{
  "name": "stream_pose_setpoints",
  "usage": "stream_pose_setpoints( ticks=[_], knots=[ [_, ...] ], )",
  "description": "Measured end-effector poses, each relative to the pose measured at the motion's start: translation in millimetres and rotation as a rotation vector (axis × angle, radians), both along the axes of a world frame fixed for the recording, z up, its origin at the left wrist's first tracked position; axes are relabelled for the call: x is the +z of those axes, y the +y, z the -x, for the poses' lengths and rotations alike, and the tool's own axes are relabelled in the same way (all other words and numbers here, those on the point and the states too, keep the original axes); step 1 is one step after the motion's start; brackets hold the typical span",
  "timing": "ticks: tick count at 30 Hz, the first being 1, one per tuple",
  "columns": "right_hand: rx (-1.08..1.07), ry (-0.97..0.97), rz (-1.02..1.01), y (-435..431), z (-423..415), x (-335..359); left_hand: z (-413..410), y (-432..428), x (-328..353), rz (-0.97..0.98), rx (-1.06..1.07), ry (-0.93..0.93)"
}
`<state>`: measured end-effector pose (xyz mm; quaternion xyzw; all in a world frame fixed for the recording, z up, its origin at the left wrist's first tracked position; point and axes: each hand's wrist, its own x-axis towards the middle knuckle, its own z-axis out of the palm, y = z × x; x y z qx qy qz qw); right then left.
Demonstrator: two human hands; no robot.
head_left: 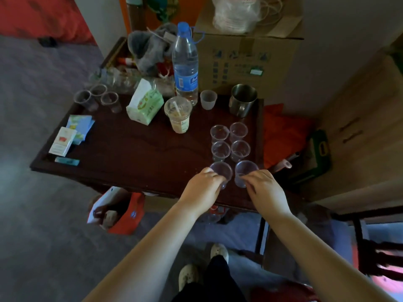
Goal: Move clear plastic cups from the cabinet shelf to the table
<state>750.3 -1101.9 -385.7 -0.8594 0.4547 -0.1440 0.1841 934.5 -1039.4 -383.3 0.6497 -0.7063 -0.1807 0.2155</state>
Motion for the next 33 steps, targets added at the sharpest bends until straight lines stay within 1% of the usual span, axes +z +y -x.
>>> stream_pose_setpoints(
  ticks=[7, 15, 20, 24, 27, 33],
  knots=[
    [0.006, 0.011, -0.063, -26, -7, -34, 1, -26, -29, -0.08, 0.029, -0.011],
    [-0.01, -0.011, -0.051, -39, -11, -54, 2, -38, -53, -0.132, 0.054, -0.024],
    [-0.007, 0.012, -0.068, -41, -8, -65, 4, -43, -60, -0.116, 0.047, -0.035],
    [0.045, 0.038, -0.076, -38, -4, -74, 4, -45, -66, -0.124, 0.04, -0.053],
    [0.035, 0.033, -0.093, -35, -1, -76, 4, -45, -69, -0.124, 0.029, -0.074],
    [0.016, 0.033, -0.054, -29, 3, -69, 6, -37, -66, -0.105, 0.014, -0.128]
  ],
)
